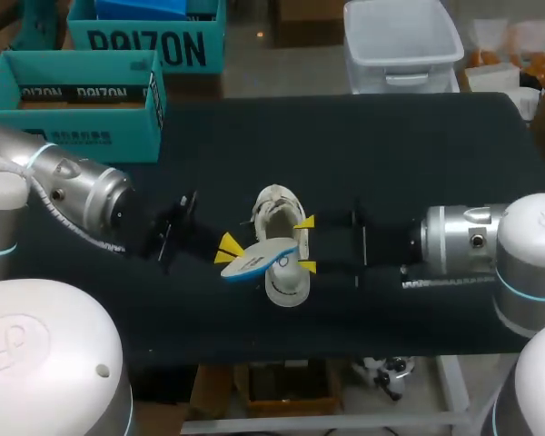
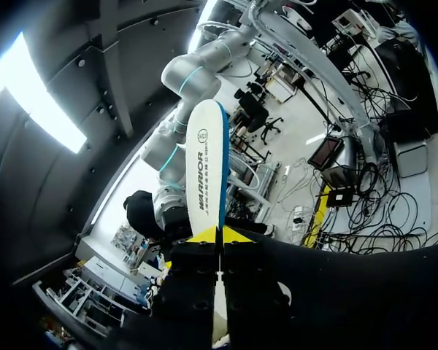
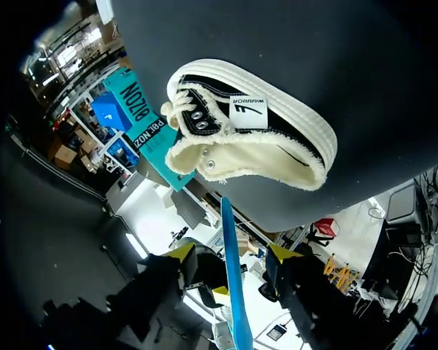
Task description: Open the shoe tongue, take the insole out of the shoe, put the insole back into the shoe, and pack the shoe into the shoebox
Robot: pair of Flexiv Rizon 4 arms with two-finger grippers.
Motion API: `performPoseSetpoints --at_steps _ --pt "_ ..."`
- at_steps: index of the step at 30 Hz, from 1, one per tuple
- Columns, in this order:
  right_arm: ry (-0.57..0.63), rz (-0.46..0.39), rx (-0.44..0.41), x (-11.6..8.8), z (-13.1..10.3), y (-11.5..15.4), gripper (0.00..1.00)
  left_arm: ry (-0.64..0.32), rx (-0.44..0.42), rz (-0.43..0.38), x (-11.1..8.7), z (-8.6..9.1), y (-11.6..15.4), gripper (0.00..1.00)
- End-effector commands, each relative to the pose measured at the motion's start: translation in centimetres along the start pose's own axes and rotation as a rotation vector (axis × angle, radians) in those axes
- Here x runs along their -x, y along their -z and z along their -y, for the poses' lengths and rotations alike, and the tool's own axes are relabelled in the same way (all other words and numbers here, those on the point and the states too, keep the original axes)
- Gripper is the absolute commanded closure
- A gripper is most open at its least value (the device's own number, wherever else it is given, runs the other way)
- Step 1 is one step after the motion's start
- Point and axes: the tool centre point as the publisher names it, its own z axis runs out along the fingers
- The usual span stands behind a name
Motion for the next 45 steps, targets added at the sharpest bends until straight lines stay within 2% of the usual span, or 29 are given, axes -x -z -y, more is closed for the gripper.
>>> performPoseSetpoints --at_steps 1,9,12,13,16,17,29,30,31,32,33,35,39,40,41,43,45 --pt "-0.001 -0.019 -0.087 0.3 -0.3 -0.1 0.53 0.0 -0.004 0.008 -0.2 -0.5 -0.4 1.0" --pt "-0.013 -0.014 -0.124 0.9 -0.2 -0.5 0.53 0.024 -0.001 0.024 -0.6 -1.2 -0.8 1.0" --pt "-0.015 -0.014 -0.134 1.0 -0.3 -0.7 0.57 0.03 -0.001 0.029 -0.6 -1.4 -0.8 1.0" --pt "-0.016 -0.014 -0.137 1.0 -0.3 -0.7 0.62 0.033 -0.002 0.03 -0.7 -1.5 -0.8 1.0" --pt "-0.017 -0.011 -0.138 1.0 -0.3 -0.8 0.85 0.039 -0.004 0.033 -0.8 -1.6 -0.9 1.0" --pt "-0.017 -0.011 -0.139 1.0 -0.4 -0.8 1.0 0.042 -0.005 0.034 -0.8 -1.6 -0.9 1.0" --pt "-0.01 -0.002 -0.164 1.0 -0.8 -0.9 1.0 0.08 -0.033 0.012 -0.7 -2.0 -0.6 1.0" --pt "-0.011 -0.003 -0.166 1.0 -0.8 -0.9 1.0 0.081 -0.037 0.005 -0.7 -2.0 -0.6 0.91" --pt "-0.011 -0.005 -0.169 1.0 -0.8 -0.8 1.0 0.086 -0.048 -0.009 -0.6 -1.9 -0.5 0.72" --pt "-0.01 -0.006 -0.173 0.9 -0.8 -0.7 1.0 0.087 -0.061 -0.021 -0.5 -1.8 -0.4 0.59" --pt "-0.009 -0.006 -0.177 0.9 -0.9 -0.6 1.0 0.087 -0.063 -0.034 -0.4 -1.8 -0.2 0.36" --pt "-0.008 -0.007 -0.179 0.8 -0.9 -0.5 1.0 0.091 -0.083 -0.057 -0.2 -1.7 0.2 0.22" --pt "-0.011 -0.008 -0.186 0.6 -1.1 -0.2 1.0 0.093 -0.079 -0.145 0.1 -1.7 1.2 0.1" --pt "-0.013 -0.006 -0.186 0.6 -1.1 -0.1 1.0 0.097 -0.083 -0.168 0.3 -1.8 1.5 0.02" --pt "-0.016 -0.001 -0.188 0.5 -1.1 0.0 1.0 0.107 -0.09 -0.195 0.6 -2.0 2.0 0.0" --pt "-0.017 0.012 -0.193 0.6 -1.1 0.1 1.0 0.115 -0.103 -0.252 1.0 -2.3 2.6 0.0" --pt "-0.013 0.026 -0.204 0.6 -1.0 0.3 1.0 0.129 -0.074 -0.303 1.6 -3.0 3.3 0.0"
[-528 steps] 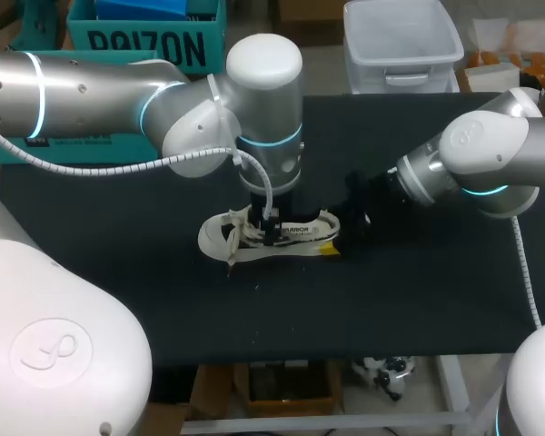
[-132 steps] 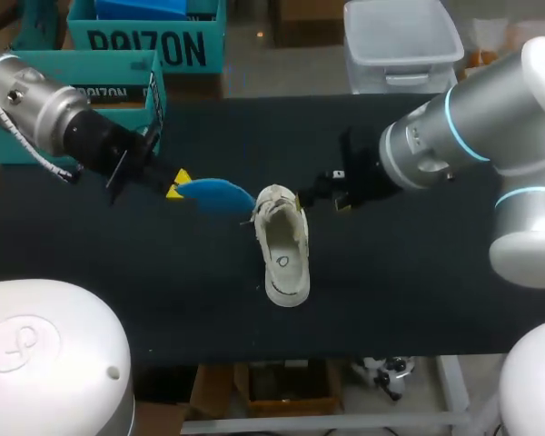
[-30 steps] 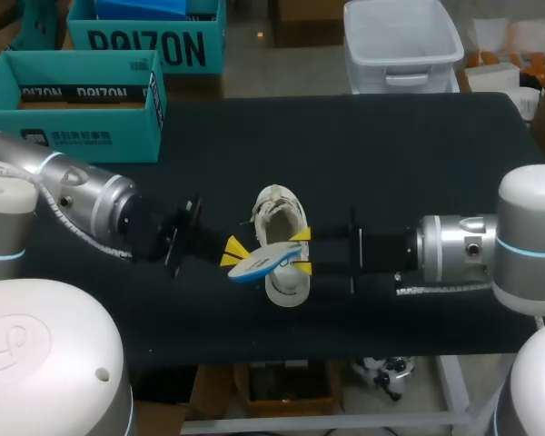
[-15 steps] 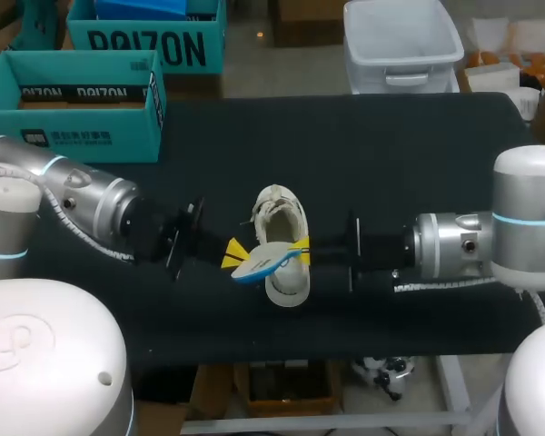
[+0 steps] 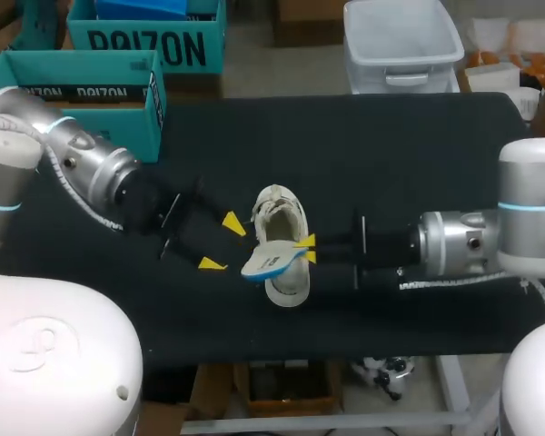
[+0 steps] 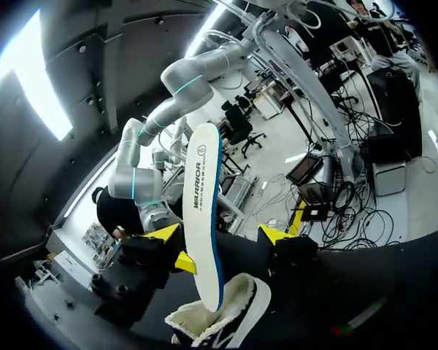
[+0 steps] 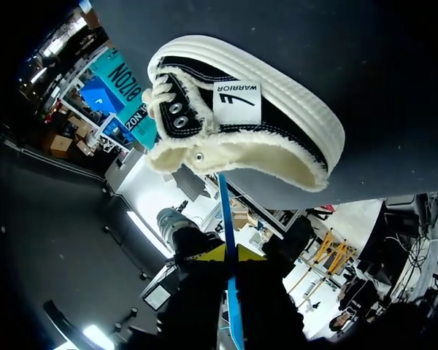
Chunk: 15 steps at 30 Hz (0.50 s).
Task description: Open the shoe tongue, take the insole out of the shoe, put the insole back into the shoe, and pack the shoe into the shoebox
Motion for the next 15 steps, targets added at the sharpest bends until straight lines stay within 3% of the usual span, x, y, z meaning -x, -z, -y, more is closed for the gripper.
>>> performPoseSetpoints --at_steps 1,5,15 --pt "0.001 0.019 -0.014 -0.1 0.1 0.6 1.0 0.027 -0.007 -0.199 1.8 -1.3 2.3 0.0" --pt "0.002 0.035 -0.021 0.2 0.2 0.9 1.0 0.057 -0.014 -0.338 3.2 -2.6 3.9 0.0" --pt "0.014 0.077 -0.035 1.2 0.6 0.6 1.0 0.175 0.051 -0.512 5.0 -6.3 6.4 0.0"
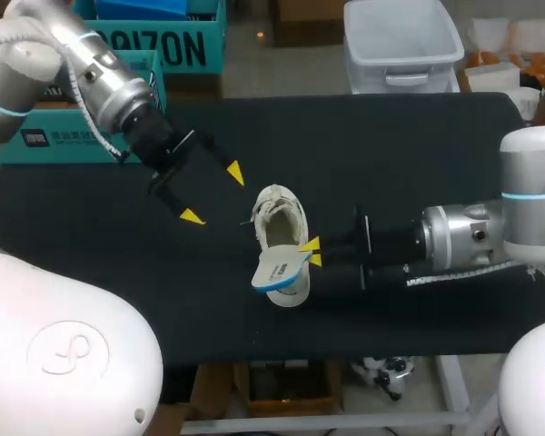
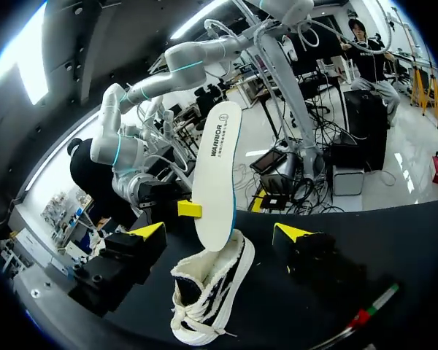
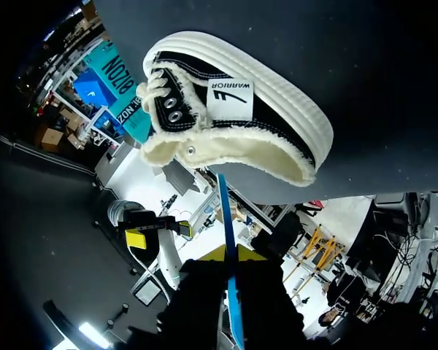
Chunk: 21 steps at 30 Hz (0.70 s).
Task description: Open the shoe tongue, take the insole out of the shoe, put the insole back into the shoe, and pack the shoe into the shoebox
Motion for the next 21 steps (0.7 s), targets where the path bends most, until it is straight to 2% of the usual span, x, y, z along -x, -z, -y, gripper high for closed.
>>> performPoseSetpoints --at_steps 1,5,12,21 --pt "-0.001 0.008 -0.002 0.4 0.1 -0.2 1.0 0.026 -0.019 -0.243 0.9 -1.5 0.9 0.0" --pt "0.0 0.024 -0.012 1.0 0.1 -0.4 1.0 0.03 -0.019 -0.303 1.3 -2.0 1.5 0.0" --pt "0.007 0.046 -0.022 1.4 0.3 -0.7 1.0 0.03 -0.002 -0.346 1.8 -2.1 1.1 0.0" --pt "0.002 0.055 -0.019 1.6 0.3 -0.7 1.0 0.04 0.015 -0.358 1.5 -2.5 0.4 0.0"
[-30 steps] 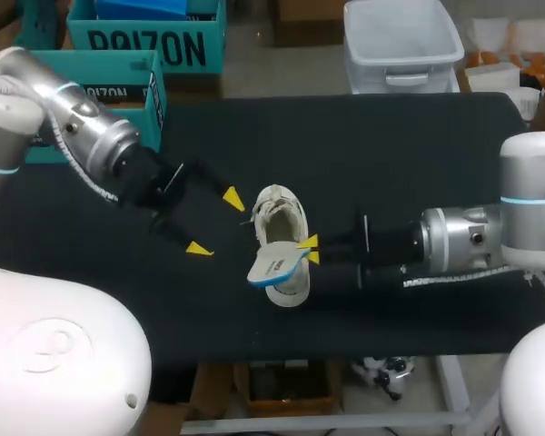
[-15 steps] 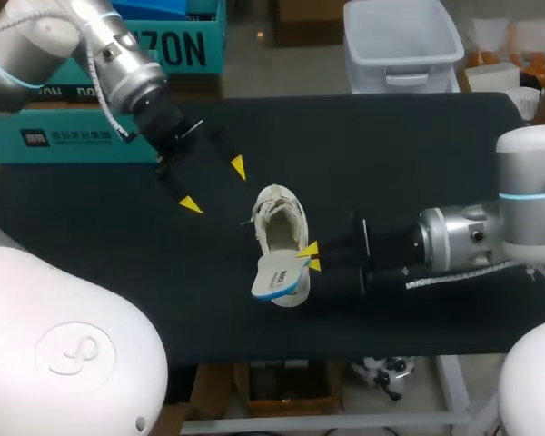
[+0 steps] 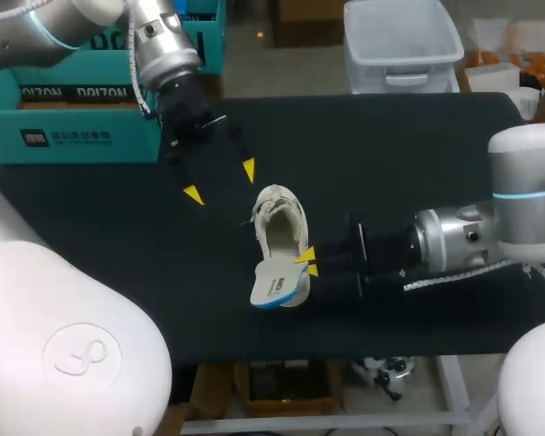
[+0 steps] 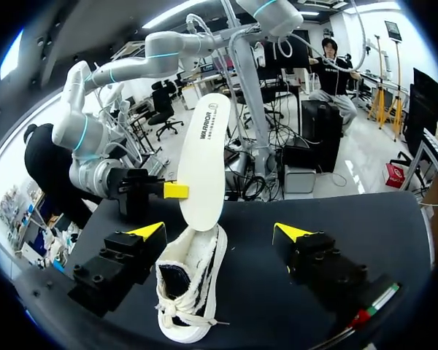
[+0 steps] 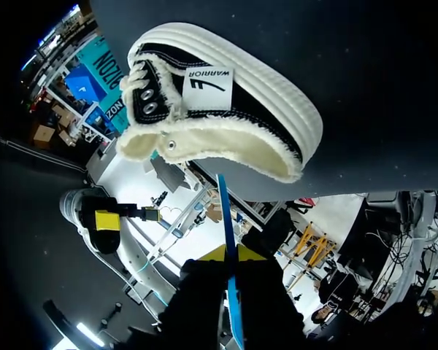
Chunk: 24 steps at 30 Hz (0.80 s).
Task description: Open the shoe tongue, take the insole out of the shoe, put the insole back into the shoe, and pack the shoe into the shoebox
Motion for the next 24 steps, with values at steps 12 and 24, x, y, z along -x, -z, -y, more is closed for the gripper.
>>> performPoseSetpoints --at_steps 12,24 --pt "-0.008 0.011 0.0 -0.05 0.09 0.12 1.0 -0.004 0.01 -0.026 0.11 -0.01 -0.32 0.0" --pt "-0.019 -0.022 0.011 -0.53 -0.37 0.53 1.0 -0.02 0.068 0.228 -0.43 0.79 -0.08 0.0"
